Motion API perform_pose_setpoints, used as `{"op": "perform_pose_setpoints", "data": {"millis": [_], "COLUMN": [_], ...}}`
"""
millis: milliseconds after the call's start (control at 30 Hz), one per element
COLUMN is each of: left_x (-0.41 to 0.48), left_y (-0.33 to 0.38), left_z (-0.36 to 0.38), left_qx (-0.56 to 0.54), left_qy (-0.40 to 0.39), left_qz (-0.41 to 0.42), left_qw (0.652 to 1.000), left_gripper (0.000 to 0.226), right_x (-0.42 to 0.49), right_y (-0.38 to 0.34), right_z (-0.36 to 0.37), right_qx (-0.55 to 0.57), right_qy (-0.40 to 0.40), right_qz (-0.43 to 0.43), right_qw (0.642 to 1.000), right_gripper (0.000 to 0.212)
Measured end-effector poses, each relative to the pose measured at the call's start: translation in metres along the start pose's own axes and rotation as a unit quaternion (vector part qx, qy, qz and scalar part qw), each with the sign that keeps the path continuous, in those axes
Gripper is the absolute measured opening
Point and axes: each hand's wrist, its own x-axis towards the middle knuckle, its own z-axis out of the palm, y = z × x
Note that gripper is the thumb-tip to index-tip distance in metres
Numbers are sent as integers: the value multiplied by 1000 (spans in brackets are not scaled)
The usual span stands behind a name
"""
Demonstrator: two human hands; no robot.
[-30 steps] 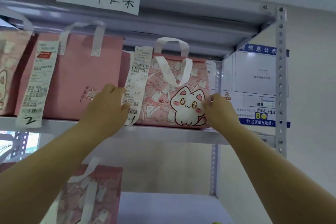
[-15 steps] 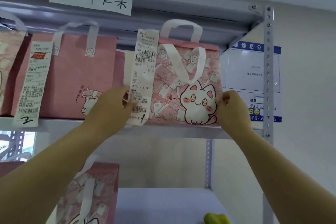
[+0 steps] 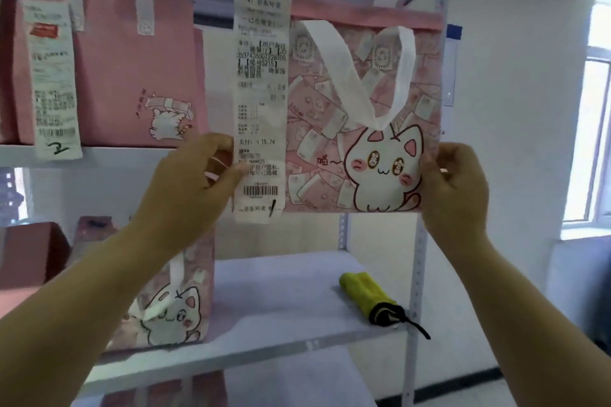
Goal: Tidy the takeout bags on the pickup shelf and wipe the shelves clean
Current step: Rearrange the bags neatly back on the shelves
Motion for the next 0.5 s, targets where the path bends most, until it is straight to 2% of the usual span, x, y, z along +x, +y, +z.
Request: {"op": "perform_pose_setpoints", "data": {"millis": [167, 367, 500], "left_x": [-51, -111, -142], "left_y": [8, -8, -27], "left_z": [0, 22, 45], "left_qx": [-57, -92, -72], "left_qy": [-48, -112, -137], "left_qz": [-24, -100, -154], "left_qw": [997, 984, 976], "left_gripper": [13, 11, 11], "right_x": [-49, -98, -118], "right_y": [3, 27, 58], "right_z": [-32, -49, -44], "right_qx": [-20, -59, -89], "right_qy": [-19, -105, -175], "right_qz": [46, 89, 121], "right_qw": [999, 989, 973], "right_gripper": [7, 7, 7]}}
